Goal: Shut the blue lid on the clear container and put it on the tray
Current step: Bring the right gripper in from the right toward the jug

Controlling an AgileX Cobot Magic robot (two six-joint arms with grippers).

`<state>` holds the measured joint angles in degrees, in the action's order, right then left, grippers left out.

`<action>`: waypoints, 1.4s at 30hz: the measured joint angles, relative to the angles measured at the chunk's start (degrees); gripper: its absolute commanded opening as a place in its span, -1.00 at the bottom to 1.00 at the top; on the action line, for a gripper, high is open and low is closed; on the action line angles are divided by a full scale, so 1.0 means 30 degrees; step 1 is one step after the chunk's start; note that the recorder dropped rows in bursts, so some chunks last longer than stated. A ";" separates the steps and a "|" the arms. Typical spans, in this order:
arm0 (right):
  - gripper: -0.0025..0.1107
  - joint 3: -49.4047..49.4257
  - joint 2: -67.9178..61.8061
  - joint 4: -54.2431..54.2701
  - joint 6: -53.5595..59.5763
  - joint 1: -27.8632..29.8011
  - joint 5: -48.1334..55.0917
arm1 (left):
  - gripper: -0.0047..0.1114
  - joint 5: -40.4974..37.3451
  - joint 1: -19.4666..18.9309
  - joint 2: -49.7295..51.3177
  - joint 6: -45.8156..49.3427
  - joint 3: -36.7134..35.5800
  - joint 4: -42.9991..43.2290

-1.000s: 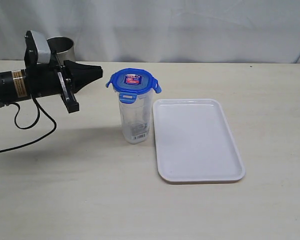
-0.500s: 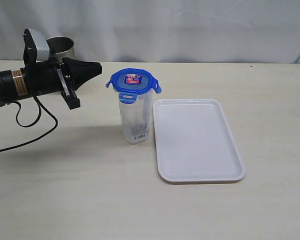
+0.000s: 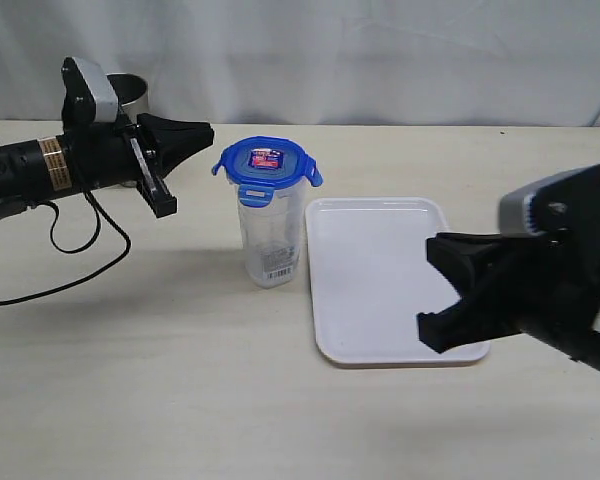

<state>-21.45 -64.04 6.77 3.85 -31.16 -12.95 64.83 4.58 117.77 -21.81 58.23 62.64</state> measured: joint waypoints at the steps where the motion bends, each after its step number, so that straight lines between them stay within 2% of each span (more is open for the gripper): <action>1: -0.88 -0.0317 -0.0963 -0.0047 0.0000 -0.0082 -0.0105 | -0.92 -0.0014 0.0000 0.0000 0.0037 0.0051 0.0000; 7: -0.88 -0.2150 -0.5327 -0.1955 -0.0073 -0.0298 -0.0597 | -0.92 -0.0539 0.0043 0.0000 0.0259 0.0292 0.0209; 14: -0.88 -0.5109 -0.8395 -0.3807 -0.1004 -0.0324 0.0246 | -0.92 -0.1360 0.0087 0.0000 0.0299 0.0292 0.1120; 25: -0.88 -0.5684 -0.9411 -0.4456 -0.1130 -0.0324 0.0969 | -0.92 -0.1867 0.0783 0.0000 0.0439 0.0408 0.0648; 36: -0.88 -0.5684 -0.9411 -0.4569 -0.1130 -0.0324 0.1182 | -0.92 -0.1916 0.0783 0.0000 -0.0858 0.0408 0.2566; 42: -0.88 -0.5684 -0.9411 -0.4569 -0.1090 -0.0324 0.1084 | -0.92 -0.1575 -0.0165 0.0000 -0.2145 0.0408 0.3250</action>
<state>-38.50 -92.27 -6.94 0.58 -32.13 -9.69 60.10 4.09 117.77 -28.24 59.45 72.39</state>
